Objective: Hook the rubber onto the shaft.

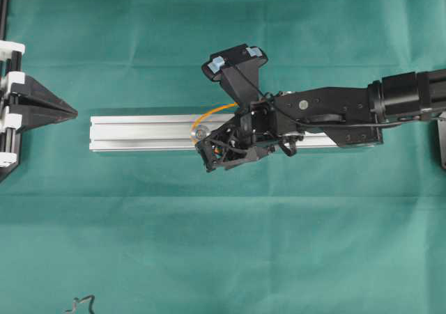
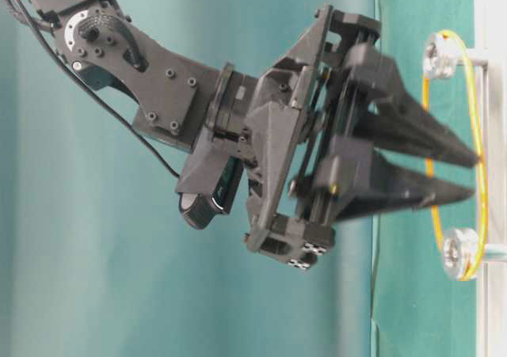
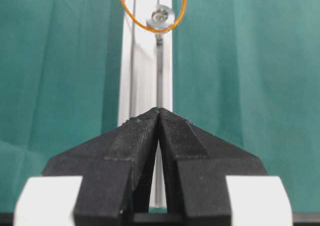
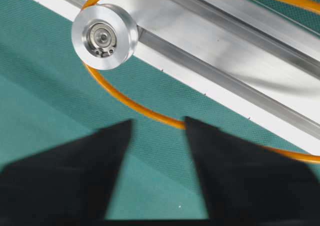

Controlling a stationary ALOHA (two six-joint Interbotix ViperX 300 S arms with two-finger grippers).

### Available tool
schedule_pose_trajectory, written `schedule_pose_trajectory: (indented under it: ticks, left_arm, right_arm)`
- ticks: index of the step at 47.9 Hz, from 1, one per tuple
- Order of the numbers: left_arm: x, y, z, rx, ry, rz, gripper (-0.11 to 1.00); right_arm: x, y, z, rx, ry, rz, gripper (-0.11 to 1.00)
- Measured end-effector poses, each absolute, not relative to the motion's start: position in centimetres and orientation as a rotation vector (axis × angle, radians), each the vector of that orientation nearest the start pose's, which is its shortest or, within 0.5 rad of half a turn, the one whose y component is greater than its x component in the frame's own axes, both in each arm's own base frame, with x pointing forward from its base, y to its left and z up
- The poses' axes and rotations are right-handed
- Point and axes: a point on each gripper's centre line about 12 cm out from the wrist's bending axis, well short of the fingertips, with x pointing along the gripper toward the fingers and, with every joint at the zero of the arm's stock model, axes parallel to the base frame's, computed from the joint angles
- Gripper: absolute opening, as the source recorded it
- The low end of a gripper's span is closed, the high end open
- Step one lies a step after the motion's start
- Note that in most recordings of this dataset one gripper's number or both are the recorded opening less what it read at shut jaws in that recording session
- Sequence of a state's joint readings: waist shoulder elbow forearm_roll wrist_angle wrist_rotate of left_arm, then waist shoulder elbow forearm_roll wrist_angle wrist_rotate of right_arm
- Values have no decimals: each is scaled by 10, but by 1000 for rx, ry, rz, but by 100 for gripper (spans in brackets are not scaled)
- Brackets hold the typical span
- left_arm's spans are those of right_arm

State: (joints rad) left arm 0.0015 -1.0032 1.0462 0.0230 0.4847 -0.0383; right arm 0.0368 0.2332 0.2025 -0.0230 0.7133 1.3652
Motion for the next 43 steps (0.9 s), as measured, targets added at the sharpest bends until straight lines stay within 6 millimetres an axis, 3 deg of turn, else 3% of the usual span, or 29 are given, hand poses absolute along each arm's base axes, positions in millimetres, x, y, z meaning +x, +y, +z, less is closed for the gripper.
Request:
schedule_pose_trajectory:
  ticks: [3, 6, 25, 43]
  left_arm:
    - [181, 1, 266, -15, 527, 15, 2]
    - [181, 2, 266, -15, 527, 17, 2]
    - [181, 1, 266, -17, 527, 16, 2]
    - [181, 1, 266, -15, 527, 15, 2]
  right_arm:
    - [447, 15, 172, 1156, 969, -747, 89]
    - [447, 14, 174, 1154, 966, -745, 96]
    - [446, 13, 184, 1141, 946, -730, 91]
    - [428, 2, 239, 1043, 884, -661, 91]
